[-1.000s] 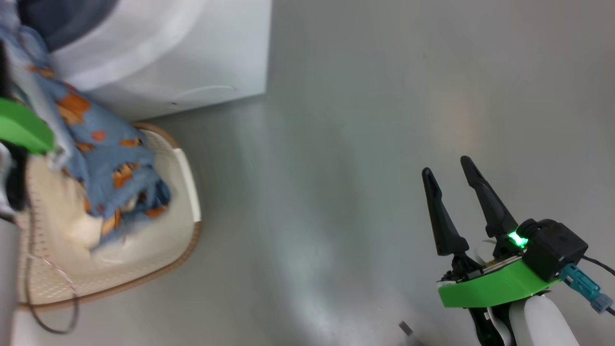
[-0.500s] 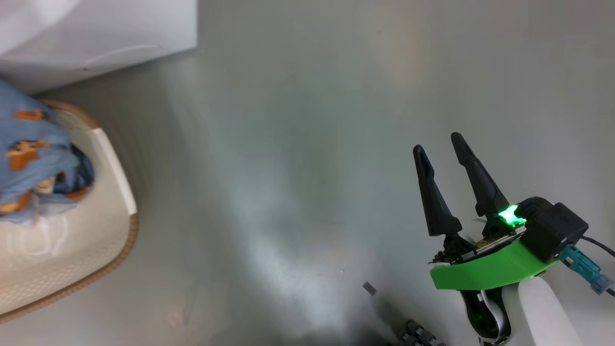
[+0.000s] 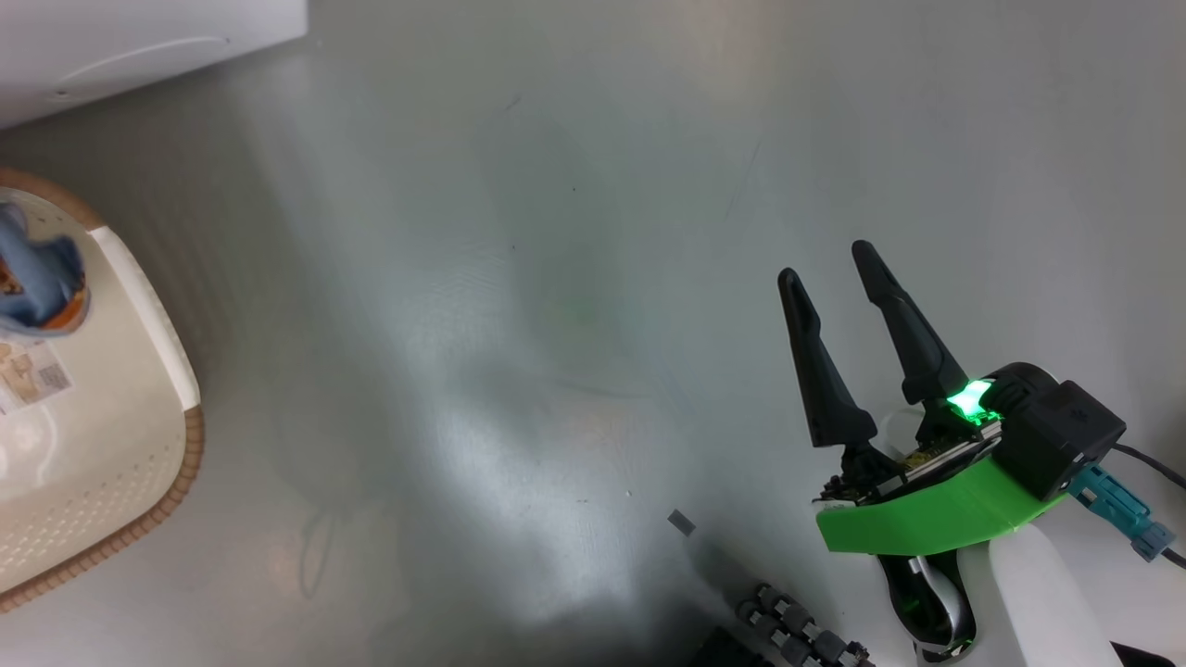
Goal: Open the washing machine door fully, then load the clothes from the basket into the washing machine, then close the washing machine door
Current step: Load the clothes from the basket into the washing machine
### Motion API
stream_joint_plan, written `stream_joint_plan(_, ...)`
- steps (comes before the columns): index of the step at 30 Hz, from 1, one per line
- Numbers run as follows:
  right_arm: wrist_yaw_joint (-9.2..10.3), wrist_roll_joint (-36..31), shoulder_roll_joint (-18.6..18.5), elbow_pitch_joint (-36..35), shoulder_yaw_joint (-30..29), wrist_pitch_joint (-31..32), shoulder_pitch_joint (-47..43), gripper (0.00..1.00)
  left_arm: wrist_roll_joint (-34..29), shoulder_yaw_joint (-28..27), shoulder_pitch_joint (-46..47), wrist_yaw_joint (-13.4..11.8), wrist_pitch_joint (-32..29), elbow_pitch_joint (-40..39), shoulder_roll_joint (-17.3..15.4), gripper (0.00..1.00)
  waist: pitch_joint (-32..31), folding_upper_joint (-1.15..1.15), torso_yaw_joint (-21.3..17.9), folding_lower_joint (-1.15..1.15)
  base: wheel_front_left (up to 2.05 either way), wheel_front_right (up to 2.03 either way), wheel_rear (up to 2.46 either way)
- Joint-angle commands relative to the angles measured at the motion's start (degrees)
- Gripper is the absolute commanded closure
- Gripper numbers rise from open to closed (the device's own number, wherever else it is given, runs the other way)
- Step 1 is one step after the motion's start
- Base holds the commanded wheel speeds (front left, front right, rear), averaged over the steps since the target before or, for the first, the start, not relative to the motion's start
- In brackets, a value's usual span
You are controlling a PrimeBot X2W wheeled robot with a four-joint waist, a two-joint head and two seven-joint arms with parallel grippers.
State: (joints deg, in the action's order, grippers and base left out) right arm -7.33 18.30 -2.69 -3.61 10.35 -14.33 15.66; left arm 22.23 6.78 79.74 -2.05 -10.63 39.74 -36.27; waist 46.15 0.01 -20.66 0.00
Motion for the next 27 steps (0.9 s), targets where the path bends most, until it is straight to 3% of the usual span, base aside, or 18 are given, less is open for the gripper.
stream_joint_plan(1,-0.16,0.6,-0.2,-1.4,1.3,-0.7,-0.5,0.00,-1.3,-0.6,2.3,-0.6,1.8,-1.0,-3.9,1.00,0.3,-0.01,0.0,0.00,0.00,0.00,0.00)
stream_joint_plan(9,-0.16,0.7,-0.2,-1.8,1.6,-0.7,0.2,0.00,-3.9,0.3,7.8,-2.1,12.3,2.6,-4.0,1.00,1.2,-0.01,0.1,0.00,0.00,0.00,0.00)
stream_joint_plan(17,-0.16,0.8,-0.2,-1.5,2.0,-0.7,0.5,0.00,-1.5,0.5,8.6,0.0,9.8,9.6,-2.5,1.00,1.1,-0.01,0.4,0.00,0.00,0.00,0.00)
stream_joint_plan(18,-0.16,0.8,-0.2,-1.5,2.0,-0.7,0.5,0.00,-1.5,0.6,8.8,0.0,9.9,10.0,-2.4,0.88,1.0,-0.01,0.5,0.00,0.00,0.00,0.00)
stream_joint_plan(19,-0.16,0.7,-0.2,-1.4,2.0,-0.7,0.6,0.00,-1.2,0.6,8.8,0.2,9.8,10.6,-2.2,0.00,1.0,-0.01,0.6,0.00,0.00,0.00,0.00)
stream_joint_plan(27,-0.16,0.6,-0.2,-1.1,1.9,-0.7,1.1,0.00,-0.3,0.7,8.5,0.7,12.0,13.0,-1.3,0.00,0.2,-0.01,1.3,0.00,0.00,0.00,0.00)
